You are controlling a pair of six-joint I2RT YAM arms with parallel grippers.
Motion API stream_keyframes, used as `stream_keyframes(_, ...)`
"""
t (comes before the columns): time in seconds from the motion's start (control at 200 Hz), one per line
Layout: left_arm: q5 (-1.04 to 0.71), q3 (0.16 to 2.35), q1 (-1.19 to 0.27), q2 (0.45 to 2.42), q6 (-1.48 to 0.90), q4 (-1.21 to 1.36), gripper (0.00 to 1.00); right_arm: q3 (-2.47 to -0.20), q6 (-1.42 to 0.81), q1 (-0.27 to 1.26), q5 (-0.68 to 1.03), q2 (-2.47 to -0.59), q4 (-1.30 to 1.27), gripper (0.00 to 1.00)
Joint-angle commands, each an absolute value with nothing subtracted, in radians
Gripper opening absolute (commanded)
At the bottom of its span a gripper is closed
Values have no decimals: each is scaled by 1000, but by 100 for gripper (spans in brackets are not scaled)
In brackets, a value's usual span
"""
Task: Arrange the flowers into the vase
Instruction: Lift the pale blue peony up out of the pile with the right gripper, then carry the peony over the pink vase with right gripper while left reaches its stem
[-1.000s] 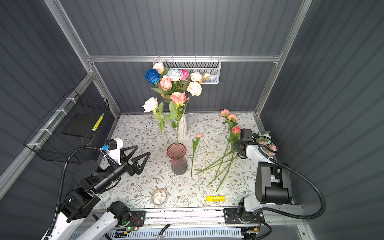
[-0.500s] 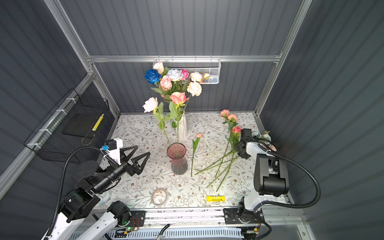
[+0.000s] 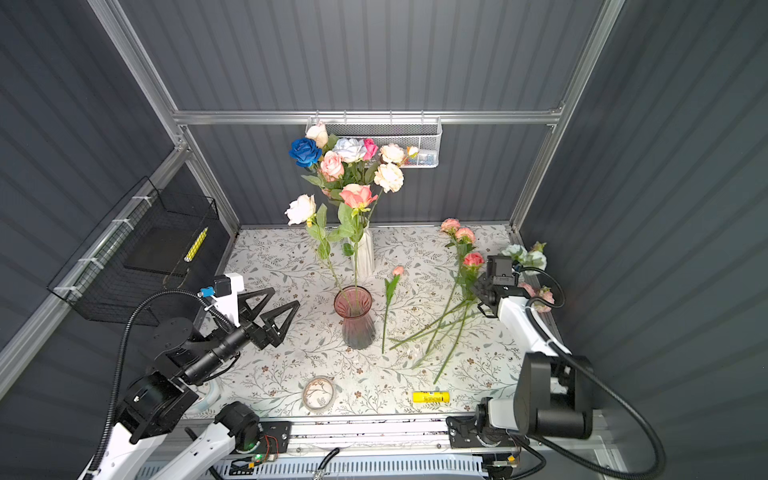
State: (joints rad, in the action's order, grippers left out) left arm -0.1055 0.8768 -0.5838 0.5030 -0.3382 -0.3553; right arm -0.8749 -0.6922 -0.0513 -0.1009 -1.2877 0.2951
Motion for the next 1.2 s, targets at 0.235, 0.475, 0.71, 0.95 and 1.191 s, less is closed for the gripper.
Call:
stream_keyframes(0.235, -350, 1024, -589, 588, -219, -371, 100, -931, -512, 205, -98, -941, 290, 0)
stream_keyframes(0.475, -629, 1116, -589, 716, -206, -347, 98, -1138, -418, 445, 63, -887, 343, 0)
stream_keyframes(0.71, -841, 1157, -590, 858, -234, -234, 89, -1473, -312, 707, 165, -1051, 445, 0)
stream_keyframes(0.95, -953, 1160, -591, 929, -343, -16, 77, -1597, -273, 897, 213, -1205, 298, 0)
stream_keyframes(1.191, -949, 1166, -591, 958, -371, 25, 65, -1587, -280, 970, 235, -1259, 118, 0)
